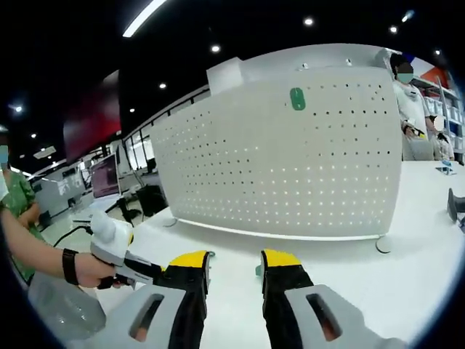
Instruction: Insert the hook assembly into the mounting plate slot until the hook locks in place.
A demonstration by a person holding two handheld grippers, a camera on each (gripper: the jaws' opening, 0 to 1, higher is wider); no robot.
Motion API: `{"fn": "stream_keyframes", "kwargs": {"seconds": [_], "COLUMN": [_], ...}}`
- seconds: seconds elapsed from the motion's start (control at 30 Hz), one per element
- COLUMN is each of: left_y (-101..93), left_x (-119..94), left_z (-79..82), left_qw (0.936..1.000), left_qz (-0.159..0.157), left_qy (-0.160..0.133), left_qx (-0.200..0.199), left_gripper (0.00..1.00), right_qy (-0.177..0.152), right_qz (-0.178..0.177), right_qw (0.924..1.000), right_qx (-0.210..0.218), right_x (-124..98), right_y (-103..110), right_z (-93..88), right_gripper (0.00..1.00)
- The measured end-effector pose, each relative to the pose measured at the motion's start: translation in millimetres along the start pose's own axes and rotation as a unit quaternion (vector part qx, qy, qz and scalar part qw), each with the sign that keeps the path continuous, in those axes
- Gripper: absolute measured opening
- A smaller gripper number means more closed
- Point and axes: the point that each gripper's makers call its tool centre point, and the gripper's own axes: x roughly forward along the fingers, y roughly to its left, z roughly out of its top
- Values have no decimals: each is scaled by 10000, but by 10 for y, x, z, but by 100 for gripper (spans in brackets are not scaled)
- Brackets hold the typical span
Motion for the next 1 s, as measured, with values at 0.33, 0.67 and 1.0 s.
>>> {"fn": "stream_keyframes", "kwargs": {"seconds": [0.33, 0.67, 1.0], "left_y": [30, 13, 58], "left_x": [103, 223, 203], "left_z": [59, 42, 48], "left_qw": [9997, 9993, 9994], "left_qz": [176, 144, 138], "left_qy": [73, 263, 289], "left_qx": [-127, -227, -158], "left_gripper": [28, 21, 8], "right_qy": [-38, -28, -18], "right_qz": [-65, -179, -243], "right_qw": [10000, 9998, 9996], "right_qx": [54, 105, 150], "right_x": [-44, -90, -97], "right_y": [-24, -103, -149], "right_z": [7, -23, -42], "right_gripper": [28, 28, 28]}}
